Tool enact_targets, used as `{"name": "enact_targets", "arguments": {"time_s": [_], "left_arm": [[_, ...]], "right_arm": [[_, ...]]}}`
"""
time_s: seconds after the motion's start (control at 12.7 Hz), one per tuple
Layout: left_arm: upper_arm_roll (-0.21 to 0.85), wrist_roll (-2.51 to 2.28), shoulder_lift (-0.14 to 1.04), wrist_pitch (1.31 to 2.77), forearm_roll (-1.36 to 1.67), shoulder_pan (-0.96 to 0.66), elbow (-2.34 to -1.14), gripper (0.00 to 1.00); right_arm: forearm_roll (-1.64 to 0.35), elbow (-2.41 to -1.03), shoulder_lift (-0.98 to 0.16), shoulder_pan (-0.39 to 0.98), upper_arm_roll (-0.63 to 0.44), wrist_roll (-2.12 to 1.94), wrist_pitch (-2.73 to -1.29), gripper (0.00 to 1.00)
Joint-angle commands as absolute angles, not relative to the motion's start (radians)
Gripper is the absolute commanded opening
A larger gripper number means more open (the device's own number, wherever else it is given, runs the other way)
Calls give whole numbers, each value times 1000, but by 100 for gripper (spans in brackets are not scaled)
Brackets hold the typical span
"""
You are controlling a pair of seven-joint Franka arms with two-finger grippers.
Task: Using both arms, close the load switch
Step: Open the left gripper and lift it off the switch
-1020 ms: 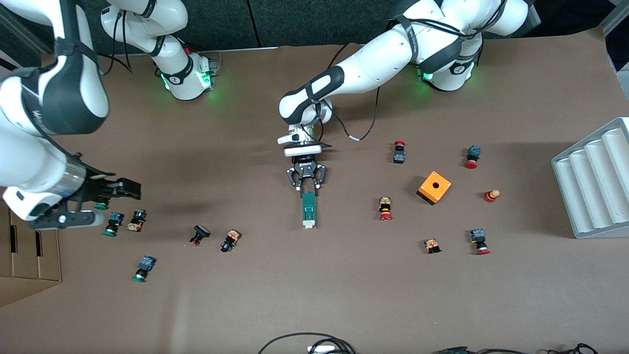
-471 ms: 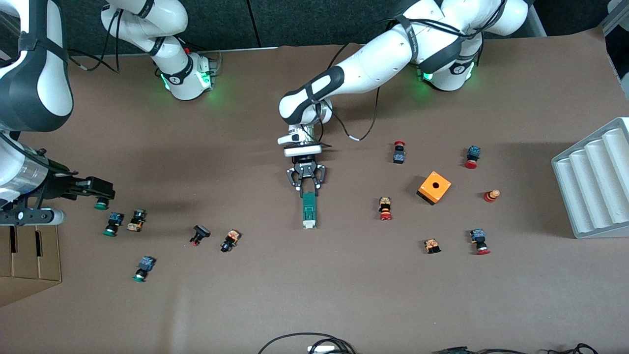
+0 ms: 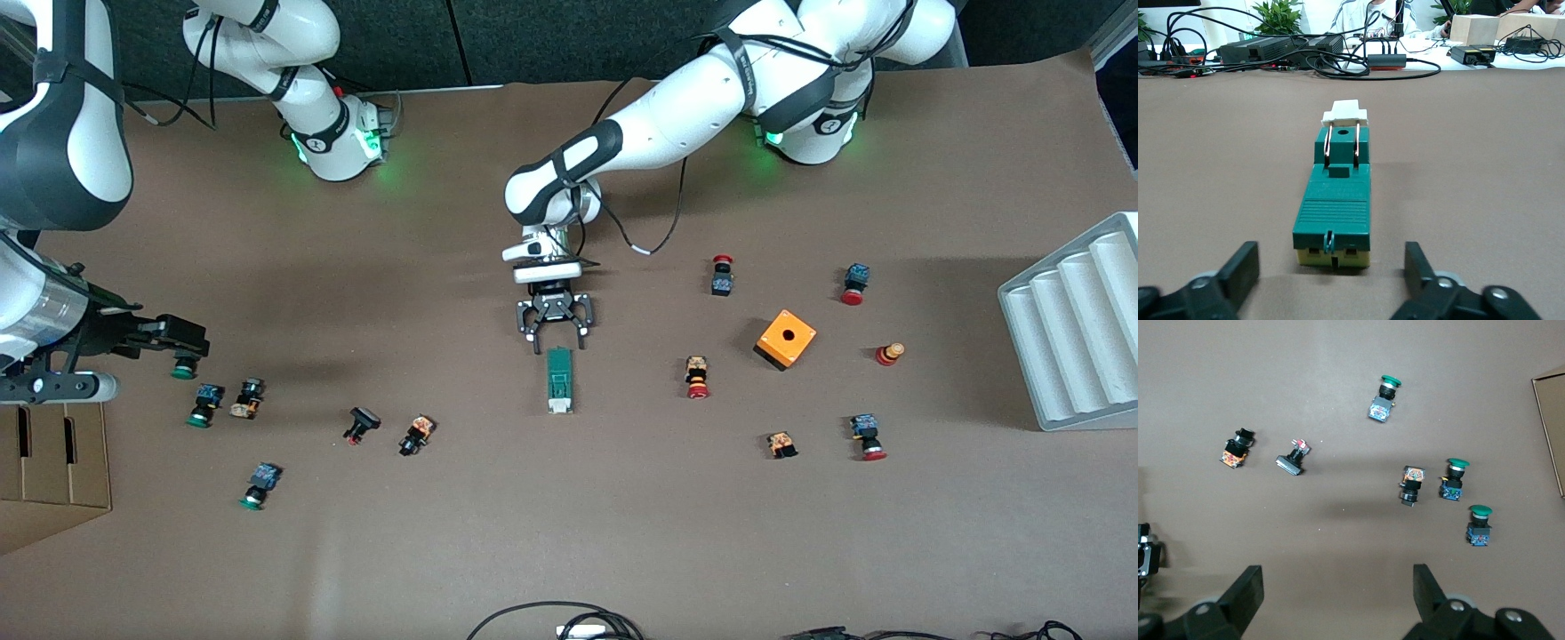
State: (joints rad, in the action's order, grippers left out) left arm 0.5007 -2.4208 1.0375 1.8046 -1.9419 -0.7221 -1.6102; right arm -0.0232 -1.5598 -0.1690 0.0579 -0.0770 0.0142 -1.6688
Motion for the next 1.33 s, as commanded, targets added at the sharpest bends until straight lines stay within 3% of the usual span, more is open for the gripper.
{"name": "enact_targets", "arguments": {"time_s": [0.0,0.31,1.26], "left_arm": [[499,-2405,1046,1796,-1942,-733,-1589,99],[502,-2346,1022,1798,-1895,-730,-1589,99],[529,-1700,818,1856,-1375,-689,-1517,100]], "right_arm": [[-2,-1563,-152,40,-77,11,-1660,100],[-12,-1551,-156,29,-89,-87,-1654,100],[-17,-1566,-140,22,-87,-81,-1652,100]]}}
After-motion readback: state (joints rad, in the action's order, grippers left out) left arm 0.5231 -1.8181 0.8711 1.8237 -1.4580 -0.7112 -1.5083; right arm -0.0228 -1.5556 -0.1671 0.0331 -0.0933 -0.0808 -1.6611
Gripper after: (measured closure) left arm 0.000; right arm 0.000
